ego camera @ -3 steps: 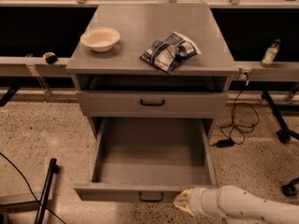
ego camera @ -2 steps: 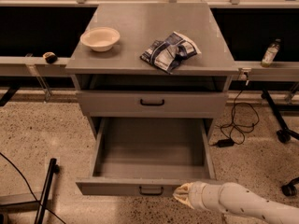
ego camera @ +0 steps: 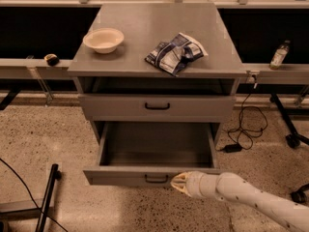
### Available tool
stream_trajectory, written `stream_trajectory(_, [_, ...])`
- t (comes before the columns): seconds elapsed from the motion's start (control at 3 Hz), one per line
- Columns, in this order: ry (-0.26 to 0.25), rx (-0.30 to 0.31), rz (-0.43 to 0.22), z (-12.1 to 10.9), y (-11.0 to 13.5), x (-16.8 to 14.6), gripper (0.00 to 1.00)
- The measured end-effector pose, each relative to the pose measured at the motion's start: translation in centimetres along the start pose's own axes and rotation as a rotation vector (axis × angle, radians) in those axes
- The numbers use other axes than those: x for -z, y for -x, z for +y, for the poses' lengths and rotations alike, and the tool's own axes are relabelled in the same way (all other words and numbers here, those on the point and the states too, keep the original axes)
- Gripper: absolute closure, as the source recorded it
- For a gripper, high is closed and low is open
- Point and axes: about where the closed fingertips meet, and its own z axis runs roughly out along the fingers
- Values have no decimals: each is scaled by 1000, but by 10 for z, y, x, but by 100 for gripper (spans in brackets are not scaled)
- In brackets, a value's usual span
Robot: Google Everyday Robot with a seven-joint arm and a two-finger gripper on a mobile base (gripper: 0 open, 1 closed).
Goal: Close middle drawer
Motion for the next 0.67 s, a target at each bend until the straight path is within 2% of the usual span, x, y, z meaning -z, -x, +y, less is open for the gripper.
stream_trajectory(0.67, [-26,40,-32,-61,-4,-35,100])
